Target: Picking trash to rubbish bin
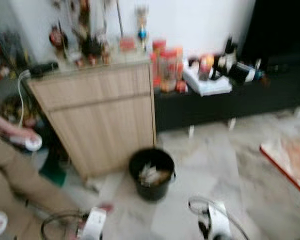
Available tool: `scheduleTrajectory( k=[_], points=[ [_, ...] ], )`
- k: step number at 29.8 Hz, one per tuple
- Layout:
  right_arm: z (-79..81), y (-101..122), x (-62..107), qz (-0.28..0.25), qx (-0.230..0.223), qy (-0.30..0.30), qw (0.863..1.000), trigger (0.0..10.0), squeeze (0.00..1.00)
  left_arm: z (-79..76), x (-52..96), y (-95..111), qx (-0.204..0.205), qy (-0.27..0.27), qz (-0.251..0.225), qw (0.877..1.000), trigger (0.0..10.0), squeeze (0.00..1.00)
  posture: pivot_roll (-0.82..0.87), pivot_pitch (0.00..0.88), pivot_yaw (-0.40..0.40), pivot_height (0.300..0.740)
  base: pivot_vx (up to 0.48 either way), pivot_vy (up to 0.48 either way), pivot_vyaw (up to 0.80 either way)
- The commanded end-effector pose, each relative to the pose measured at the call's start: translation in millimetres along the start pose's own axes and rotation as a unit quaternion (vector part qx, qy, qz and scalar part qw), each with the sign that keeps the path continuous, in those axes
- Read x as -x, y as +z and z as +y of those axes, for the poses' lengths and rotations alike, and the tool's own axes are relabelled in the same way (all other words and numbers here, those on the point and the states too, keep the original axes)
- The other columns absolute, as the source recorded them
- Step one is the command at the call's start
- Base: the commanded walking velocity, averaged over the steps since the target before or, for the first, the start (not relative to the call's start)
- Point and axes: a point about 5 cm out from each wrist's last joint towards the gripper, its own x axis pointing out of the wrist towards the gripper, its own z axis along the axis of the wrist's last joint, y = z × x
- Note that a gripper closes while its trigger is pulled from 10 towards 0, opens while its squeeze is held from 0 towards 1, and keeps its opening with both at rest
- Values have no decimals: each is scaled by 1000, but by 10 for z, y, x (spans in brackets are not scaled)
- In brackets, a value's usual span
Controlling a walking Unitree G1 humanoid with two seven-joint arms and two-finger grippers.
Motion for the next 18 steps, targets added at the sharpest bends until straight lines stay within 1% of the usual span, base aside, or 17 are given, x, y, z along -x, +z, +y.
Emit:
scheduleTrajectory(
  k=[1,4,5,6,7,8,10,11,12,13,14,15,16,17,18],
  points=[
    [28,98,-20,-16,0,4,1000,10000,0,40,-7,33,-9,8,-4,1000,10000,0,18,0,15,740,0,0,0],
    [32,119,-23,-21,0,5,1000,10000,0,53,-9,48,-10,10,-7,1000,10000,0,19,0,16,740,0,0,0],
    [45,203,-33,-38,12,10,999,10000,0,82,-13,98,-15,18,-20,1000,10000,0,20,0,15,740,0,0,0],
    [75,340,-47,-66,28,18,997,10000,0,133,-20,194,-17,33,-44,998,10000,0,15,0,16,740,0,0,0],
    [90,398,-51,-78,33,22,996,10000,0,159,-22,248,-13,40,-57,998,10000,0,12,0,16,740,0,0,0],
    [109,549,-57,-109,42,26,993,10000,0,232,-22,399,1,60,-95,994,10000,0,7,0,18,740,0,0,0],
    [112,584,-57,-116,44,26,992,10000,0,249,-21,434,4,64,-103,993,10000,0,7,0,18,740,0,0,0],
    [134,816,-53,-161,41,32,986,10000,0,361,-5,637,24,91,-151,984,10000,0,16,0,18,740,0,0,0],
    [145,905,-48,-178,41,35,983,10000,0,404,5,713,31,100,-169,980,10000,0,16,0,18,740,0,0,0],
    [145,905,-48,-178,41,35,983,10000,0,404,5,713,31,100,-169,980,10000,0,16,0,18,740,0,0,0],
    [185,1118,-27,-218,44,47,974,10000,0,499,34,885,48,120,-207,970,10000,0,23,0,17,740,0,0,0],
    [219,1244,-9,-242,46,58,967,10000,0,547,54,983,58,129,-228,963,10000,0,24,0,17,740,0,0,0],
    [243,1328,7,-258,47,65,963,10000,0,579,70,1048,65,134,-243,959,10000,0,24,0,17,740,0,0,0],
    [243,1328,7,-258,47,65,963,10000,0,579,70,1048,65,134,-243,959,10000,0,24,0,17,740,0,0,0],
    [287,1499,44,-291,52,74,952,10000,0,628,107,1182,69,143,-273,949,10000,0,25,0,16,740,0,0,0]
  ],
)
